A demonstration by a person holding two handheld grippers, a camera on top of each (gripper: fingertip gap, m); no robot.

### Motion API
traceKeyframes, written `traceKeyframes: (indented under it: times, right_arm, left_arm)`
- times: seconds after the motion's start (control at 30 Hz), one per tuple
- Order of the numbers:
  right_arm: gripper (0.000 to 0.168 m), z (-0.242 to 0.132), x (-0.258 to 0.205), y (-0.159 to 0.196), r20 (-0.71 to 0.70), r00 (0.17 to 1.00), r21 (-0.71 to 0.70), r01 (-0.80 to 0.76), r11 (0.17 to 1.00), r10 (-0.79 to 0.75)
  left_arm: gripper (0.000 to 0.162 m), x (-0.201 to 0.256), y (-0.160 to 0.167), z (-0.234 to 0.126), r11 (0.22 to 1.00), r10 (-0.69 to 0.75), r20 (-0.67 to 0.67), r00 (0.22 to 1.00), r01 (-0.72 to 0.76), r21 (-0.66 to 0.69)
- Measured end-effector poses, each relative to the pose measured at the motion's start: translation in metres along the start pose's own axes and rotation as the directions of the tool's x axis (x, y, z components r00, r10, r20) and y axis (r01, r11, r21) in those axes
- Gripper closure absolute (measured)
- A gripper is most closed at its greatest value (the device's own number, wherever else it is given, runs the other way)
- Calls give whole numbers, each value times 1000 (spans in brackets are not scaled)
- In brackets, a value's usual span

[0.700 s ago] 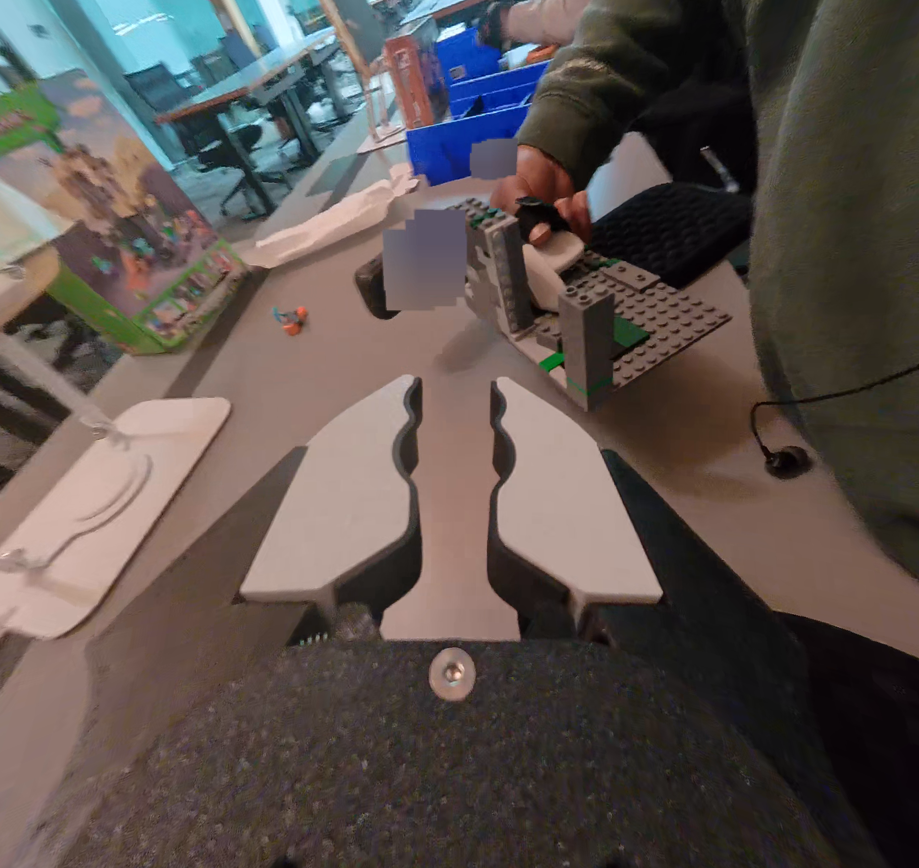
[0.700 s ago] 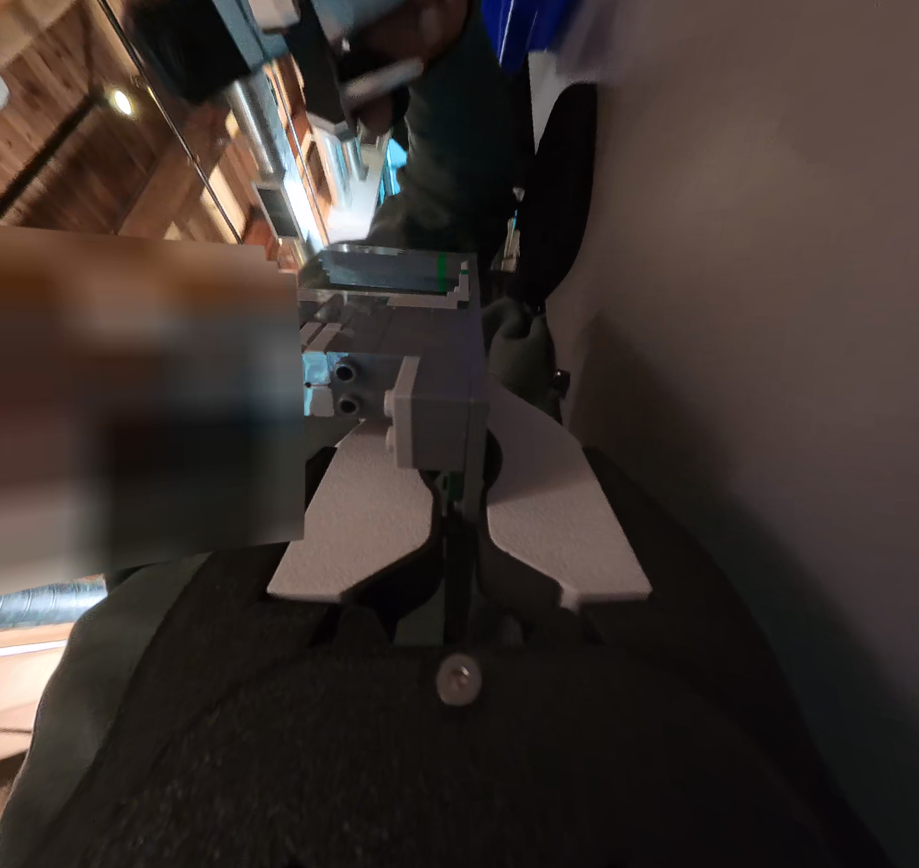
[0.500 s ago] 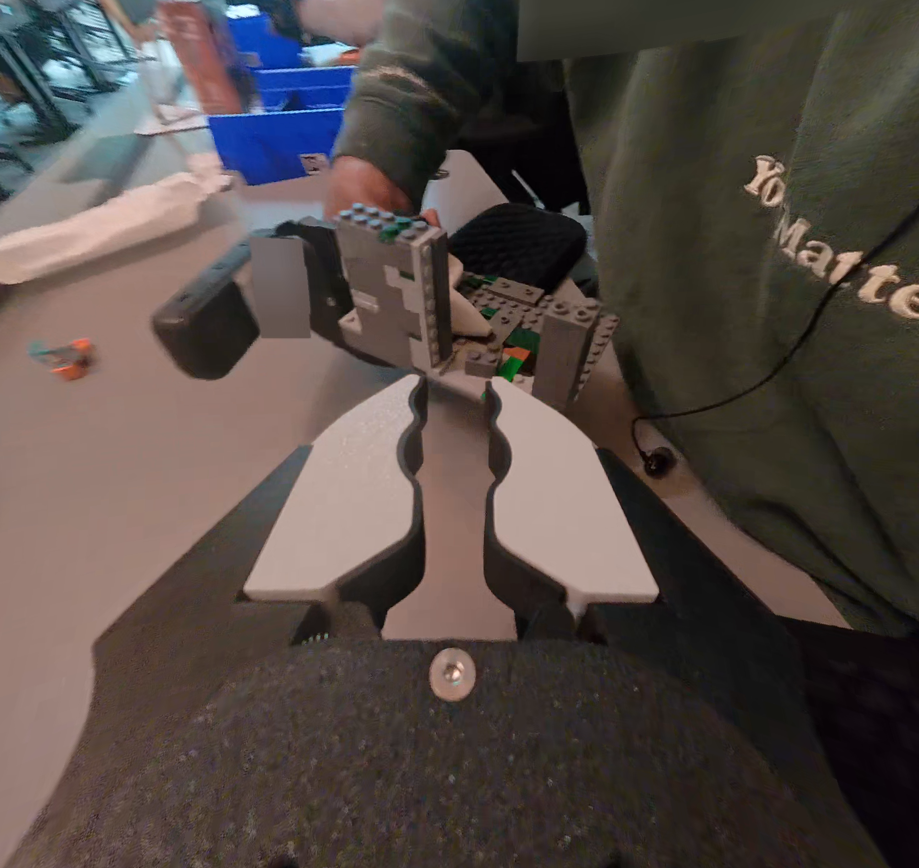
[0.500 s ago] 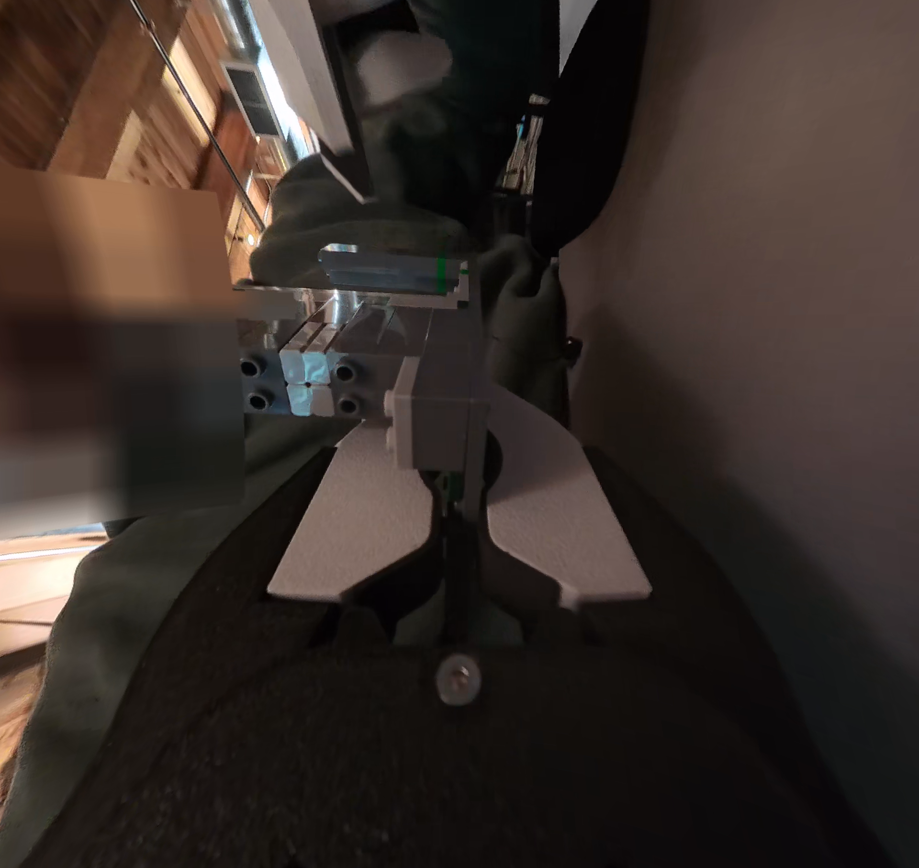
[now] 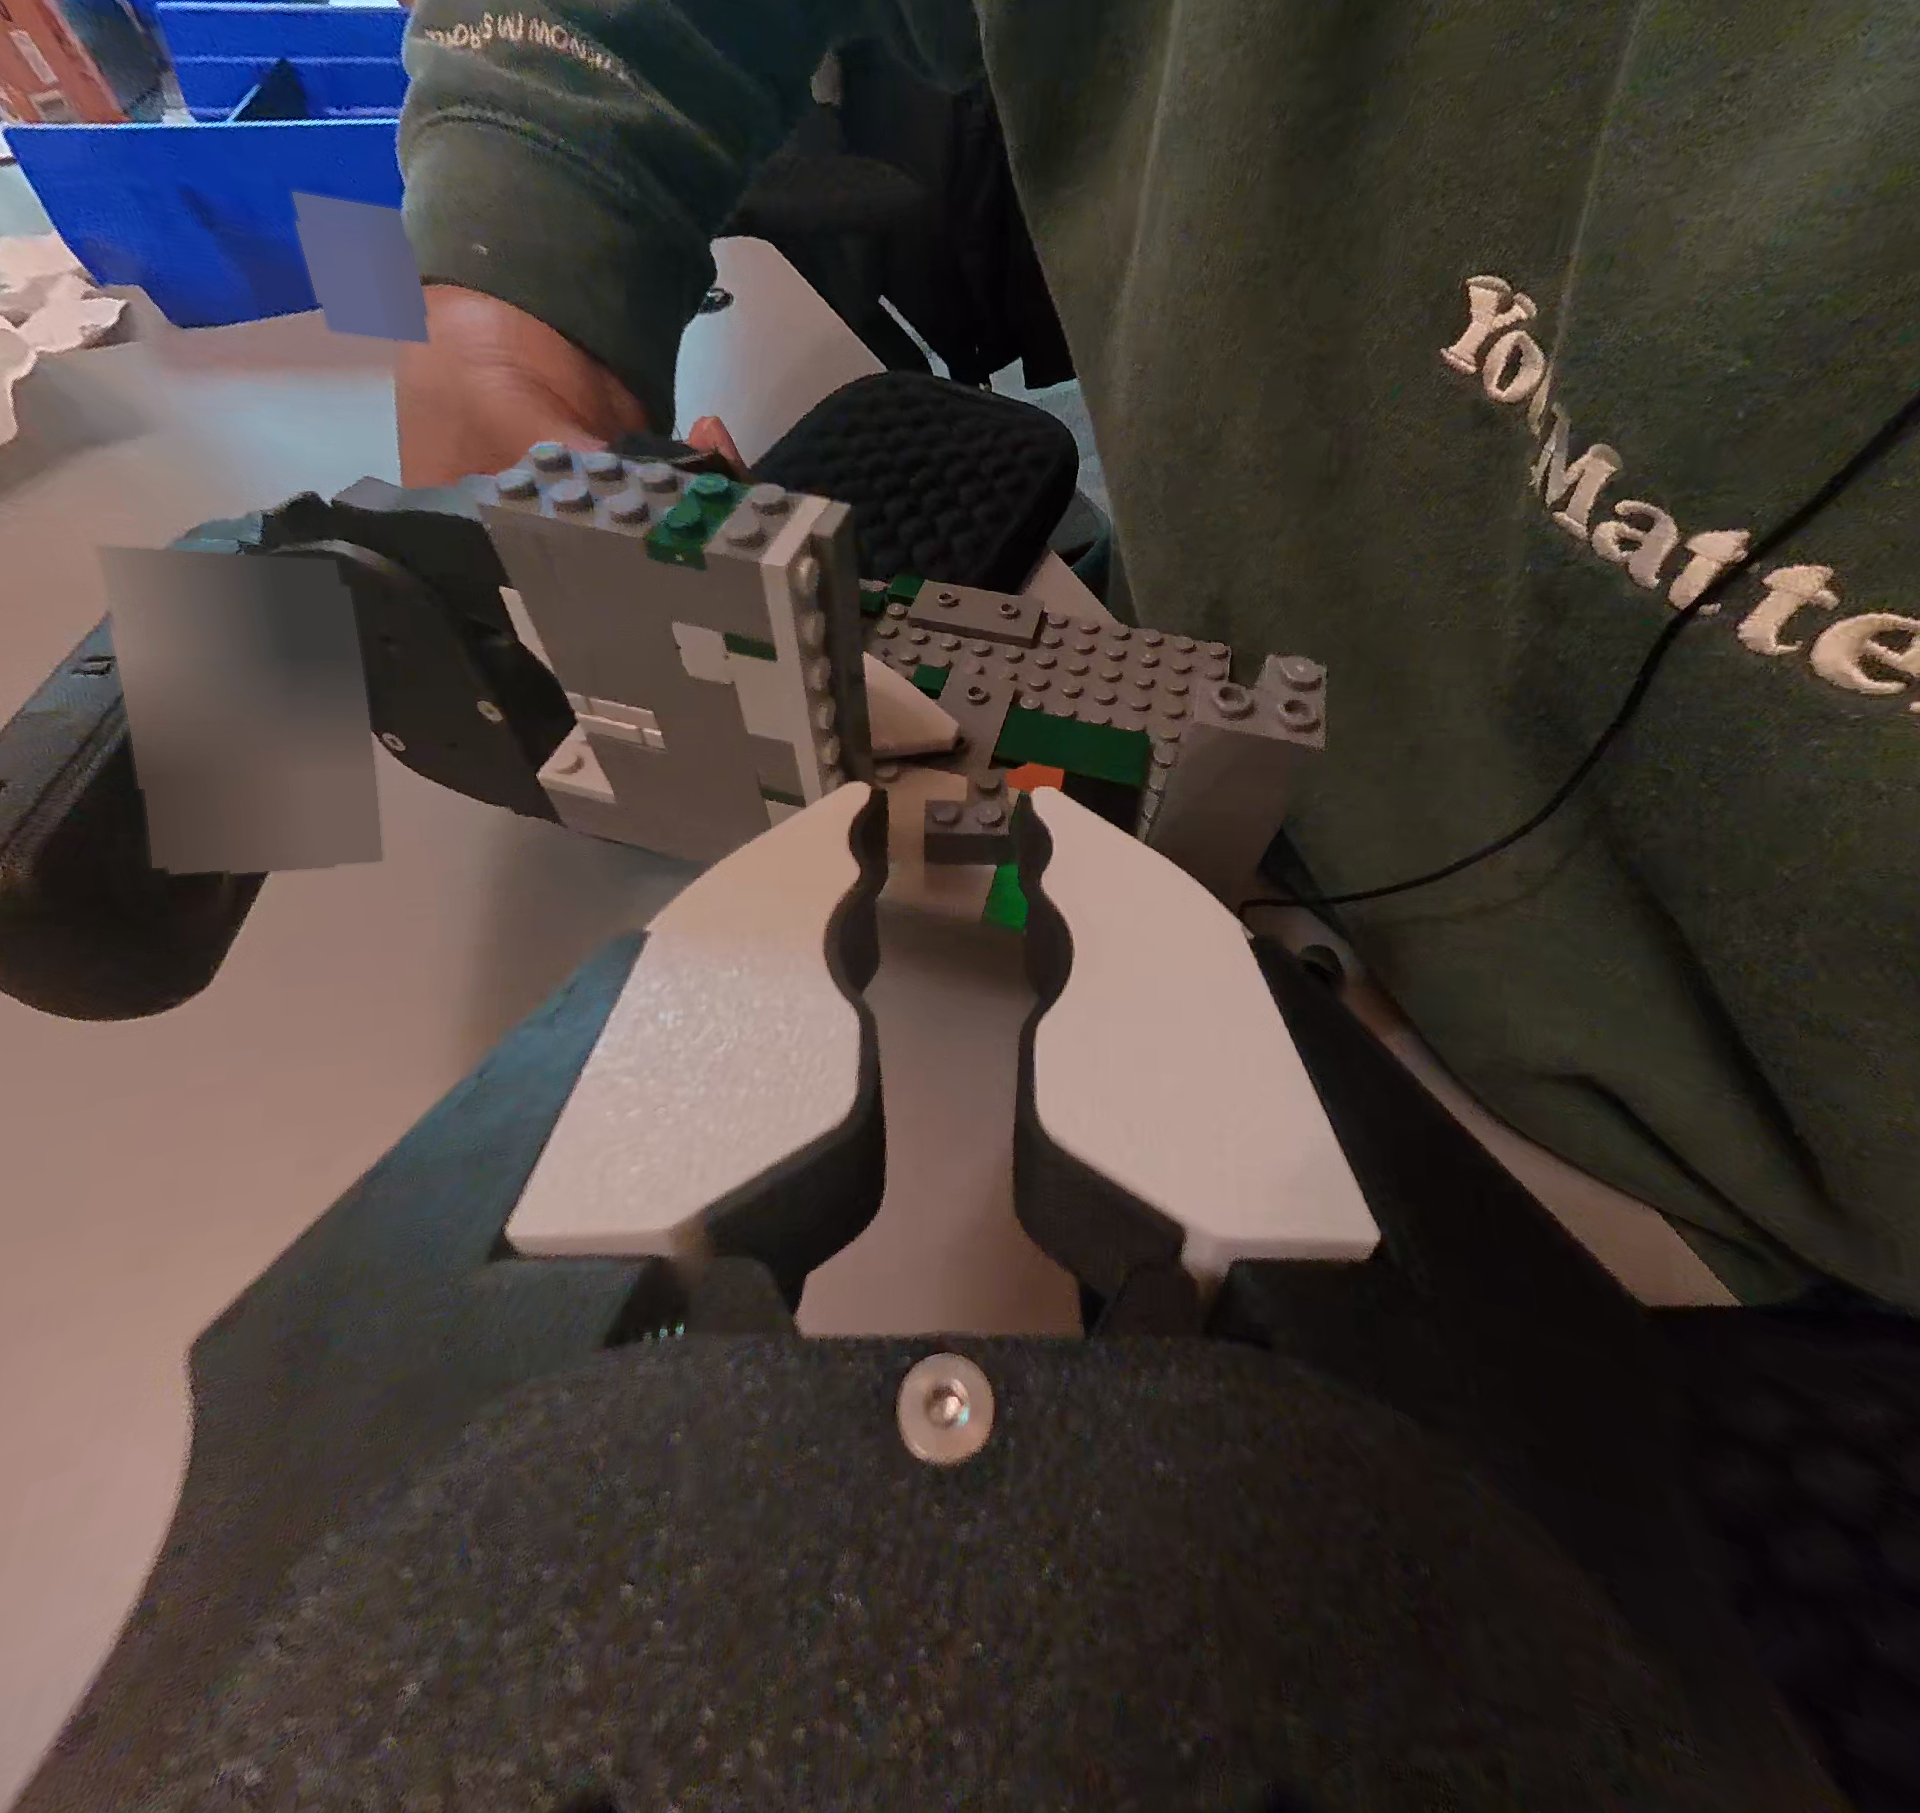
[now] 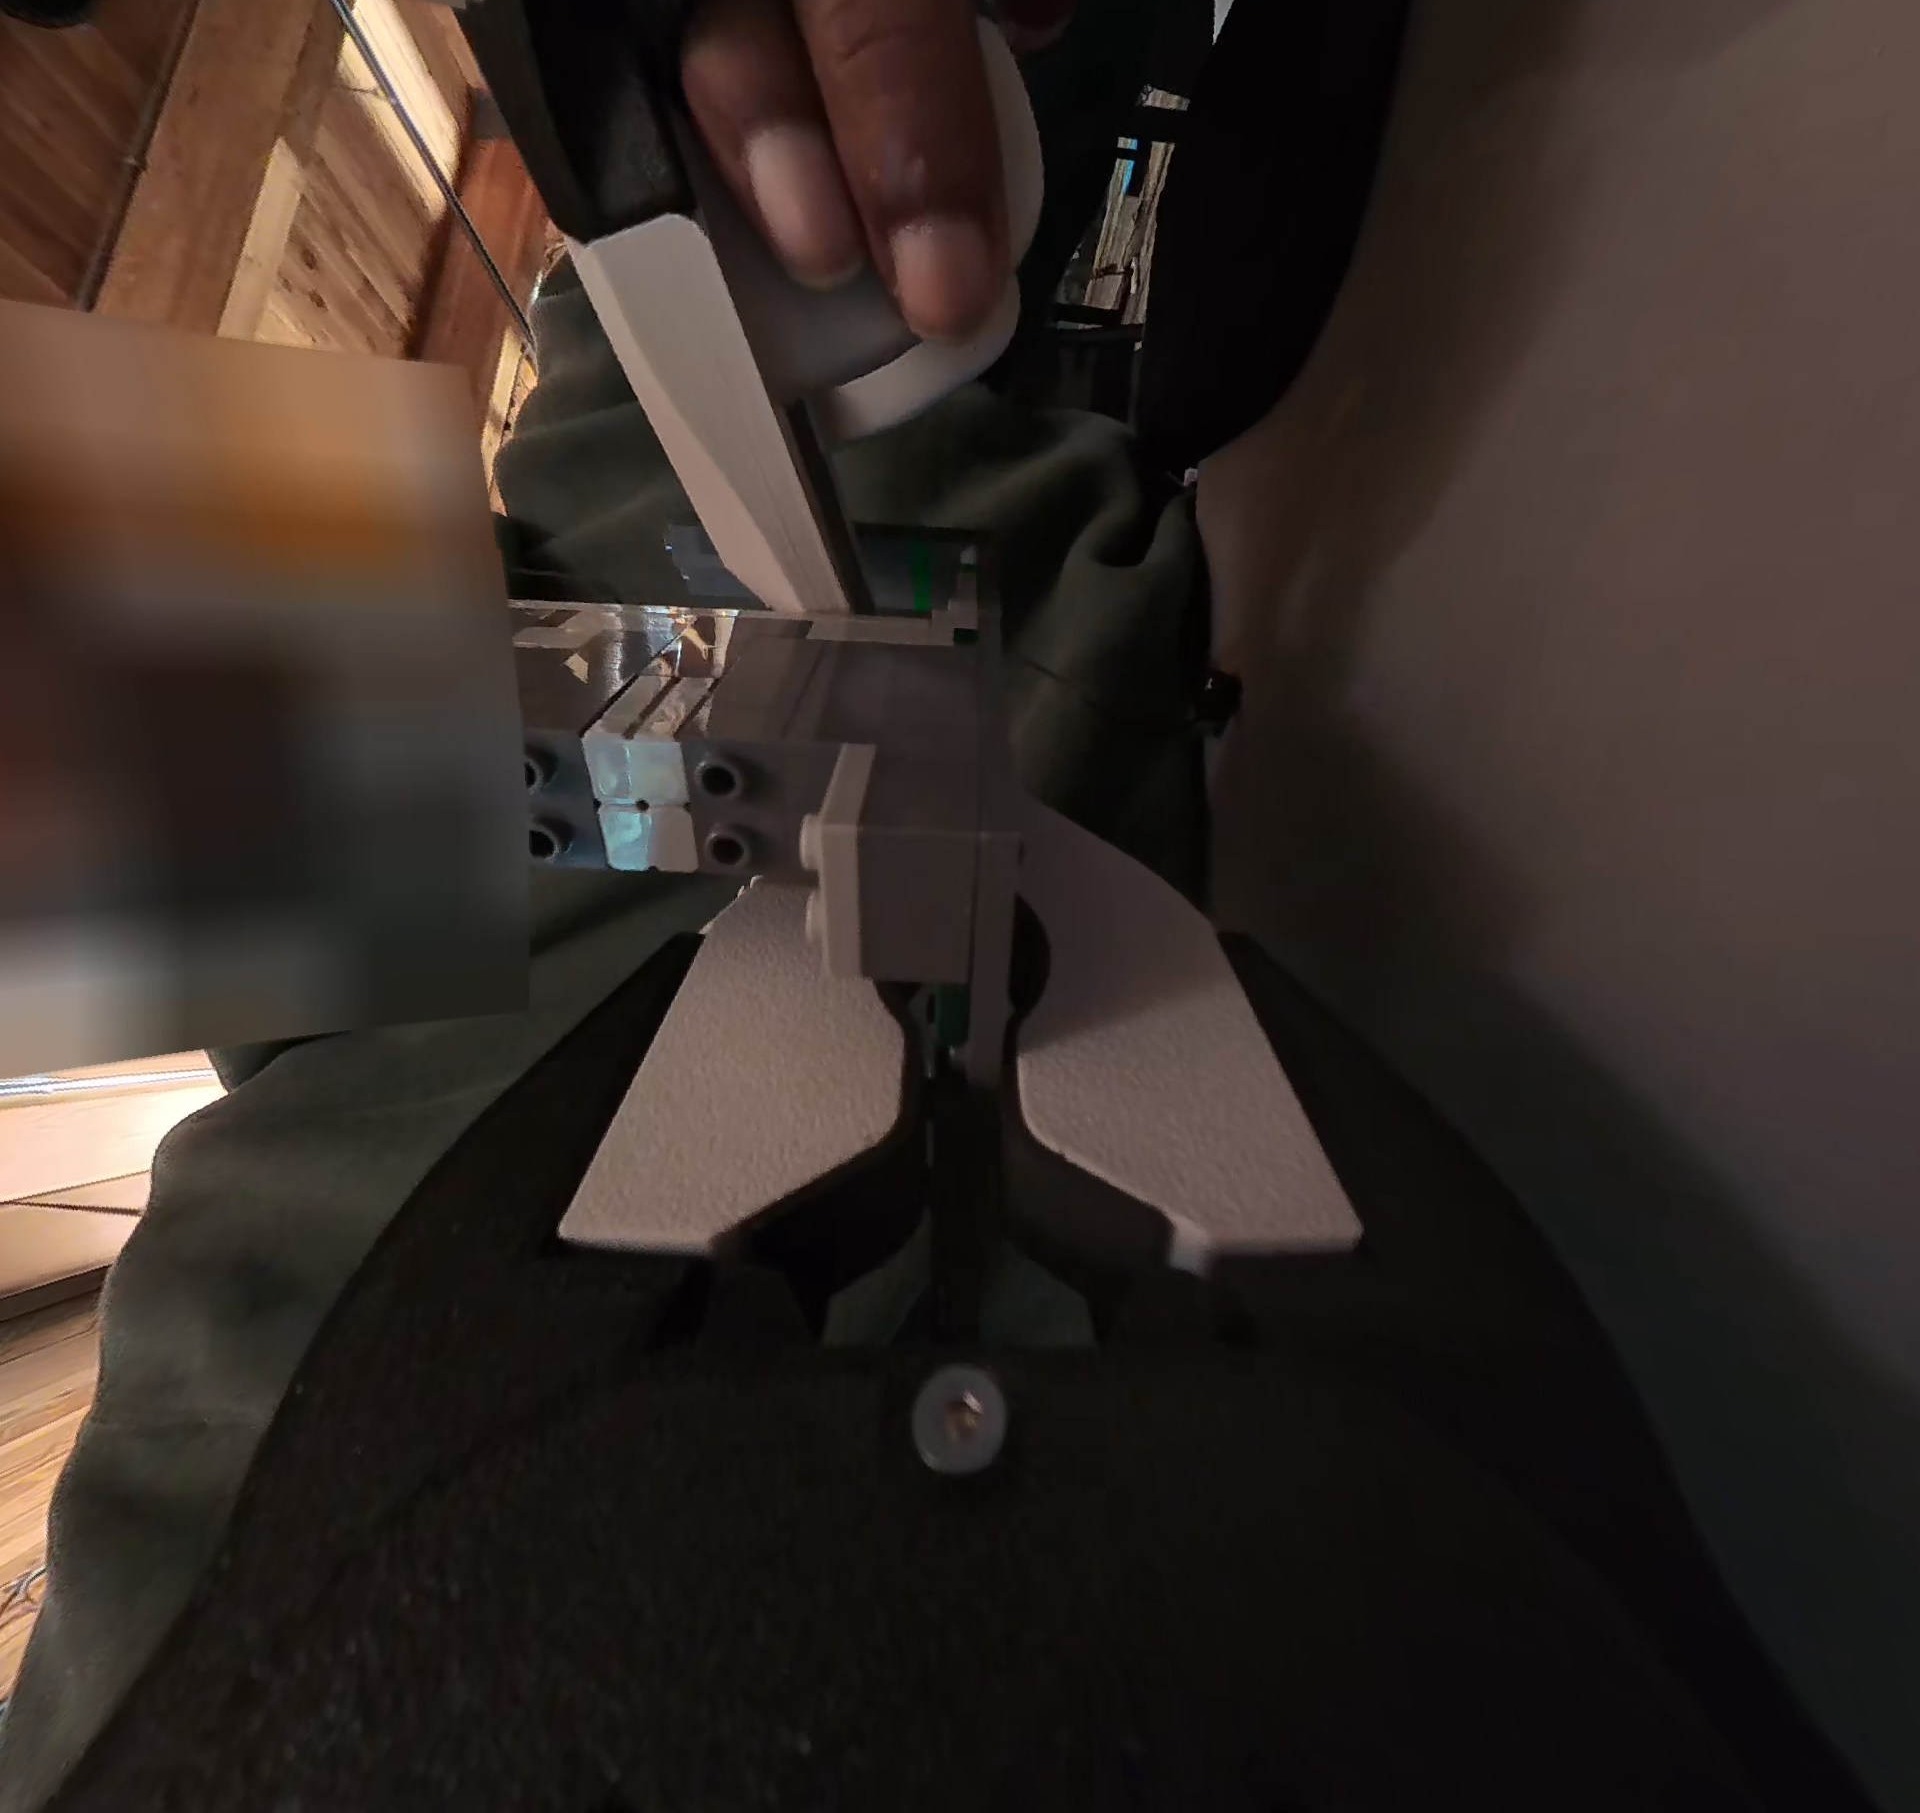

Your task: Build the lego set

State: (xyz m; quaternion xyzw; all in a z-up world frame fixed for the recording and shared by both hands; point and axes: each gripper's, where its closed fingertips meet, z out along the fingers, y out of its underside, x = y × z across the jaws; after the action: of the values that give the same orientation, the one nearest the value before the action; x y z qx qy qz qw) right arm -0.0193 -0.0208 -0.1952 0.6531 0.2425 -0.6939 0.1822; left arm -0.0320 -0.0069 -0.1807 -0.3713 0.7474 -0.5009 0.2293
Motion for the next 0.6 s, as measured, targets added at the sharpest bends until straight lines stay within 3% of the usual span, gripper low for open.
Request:
traceKeyframes:
  times: [0.33,0.6]
  right_arm:
    - [160,4,1,2,-2,1000,-16,-7,1000,7]
    - [160,2,4,3,4,1000,7,-18,1000,18]
  left_arm:
    - [146,5,12,9,991,31,20,999,-28,-129]
    - [146,1,1,-10,999,27,51,998,-25,-31]
